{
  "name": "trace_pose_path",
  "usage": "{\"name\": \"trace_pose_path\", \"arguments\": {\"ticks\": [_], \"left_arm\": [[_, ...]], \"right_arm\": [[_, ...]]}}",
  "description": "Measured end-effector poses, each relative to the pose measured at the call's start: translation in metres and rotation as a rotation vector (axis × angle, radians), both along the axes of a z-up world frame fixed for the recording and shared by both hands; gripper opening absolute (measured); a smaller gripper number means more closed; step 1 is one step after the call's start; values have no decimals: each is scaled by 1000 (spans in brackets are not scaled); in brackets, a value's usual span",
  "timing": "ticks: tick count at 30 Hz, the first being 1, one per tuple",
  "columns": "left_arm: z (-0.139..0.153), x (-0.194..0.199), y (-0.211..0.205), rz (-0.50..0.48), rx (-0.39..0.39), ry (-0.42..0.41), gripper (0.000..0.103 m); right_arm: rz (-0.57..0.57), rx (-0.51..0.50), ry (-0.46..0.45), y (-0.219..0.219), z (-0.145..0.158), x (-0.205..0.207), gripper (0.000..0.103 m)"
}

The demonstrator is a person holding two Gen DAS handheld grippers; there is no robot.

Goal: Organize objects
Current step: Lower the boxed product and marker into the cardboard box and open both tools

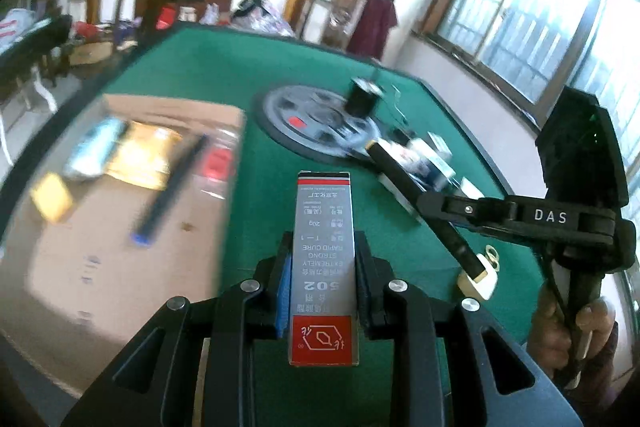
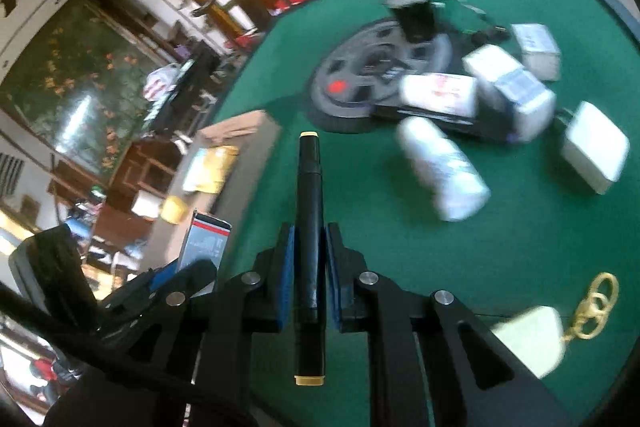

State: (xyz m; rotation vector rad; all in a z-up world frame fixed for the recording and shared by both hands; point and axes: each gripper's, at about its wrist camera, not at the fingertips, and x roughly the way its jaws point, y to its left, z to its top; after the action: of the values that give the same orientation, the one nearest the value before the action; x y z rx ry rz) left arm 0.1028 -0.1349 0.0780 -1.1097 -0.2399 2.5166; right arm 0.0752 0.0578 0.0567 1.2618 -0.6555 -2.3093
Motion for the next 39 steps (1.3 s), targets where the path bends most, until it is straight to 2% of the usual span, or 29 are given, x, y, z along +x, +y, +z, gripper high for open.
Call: {"name": "trace_pose_path", "arguments": {"ticks": [4, 7, 14, 21, 26, 35, 37, 39], "left_arm": [[6, -7, -47, 100, -62, 12, 23], [-2, -20, -82, 168, -130, -19, 23], [-33, -50, -123, 210, -183, -114, 23], [-58, -70, -143, 229, -145, -181, 23], [-61, -68, -145, 222, -131, -176, 23], [-61, -69, -151, 246, -78, -177, 23], [-59, -70, -154, 251, -67, -174, 26], [-54, -67, -156, 257, -62, -163, 33]], "right_arm": [[49, -57, 1, -31, 8, -11, 13], [86, -87, -11, -62, 9, -21, 13], [166, -107, -104, -141, -8, -53, 13], [214, -47, -192, -207, -38, -74, 13], [231, -11, -232, -236, -57, -78, 13], [199, 50, -222, -240, -58, -81, 13], [191, 56, -221, -238, -58, -82, 13], [181, 72, -212, -235, -57, -80, 13]]}}
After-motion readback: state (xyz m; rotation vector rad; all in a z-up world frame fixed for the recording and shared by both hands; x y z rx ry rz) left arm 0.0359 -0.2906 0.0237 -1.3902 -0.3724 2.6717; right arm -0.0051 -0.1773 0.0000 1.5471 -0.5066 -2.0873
